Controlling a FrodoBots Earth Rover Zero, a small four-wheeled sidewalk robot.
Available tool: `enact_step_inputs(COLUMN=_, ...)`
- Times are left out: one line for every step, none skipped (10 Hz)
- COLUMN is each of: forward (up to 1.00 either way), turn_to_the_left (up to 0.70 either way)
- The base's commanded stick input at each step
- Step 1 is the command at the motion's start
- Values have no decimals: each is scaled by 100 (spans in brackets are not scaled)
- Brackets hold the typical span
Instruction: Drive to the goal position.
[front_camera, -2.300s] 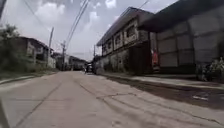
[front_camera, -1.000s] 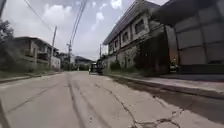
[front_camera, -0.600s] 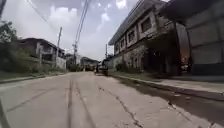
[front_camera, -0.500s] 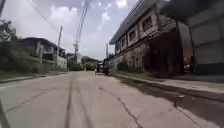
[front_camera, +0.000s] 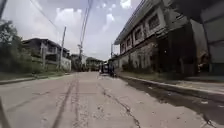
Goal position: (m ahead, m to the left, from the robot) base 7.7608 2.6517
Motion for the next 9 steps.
enact_step_inputs(forward=100, turn_to_the_left=0)
enact_step_inputs(forward=100, turn_to_the_left=0)
enact_step_inputs(forward=100, turn_to_the_left=0)
enact_step_inputs(forward=100, turn_to_the_left=0)
enact_step_inputs(forward=100, turn_to_the_left=0)
enact_step_inputs(forward=100, turn_to_the_left=0)
enact_step_inputs(forward=100, turn_to_the_left=0)
enact_step_inputs(forward=100, turn_to_the_left=0)
enact_step_inputs(forward=100, turn_to_the_left=0)
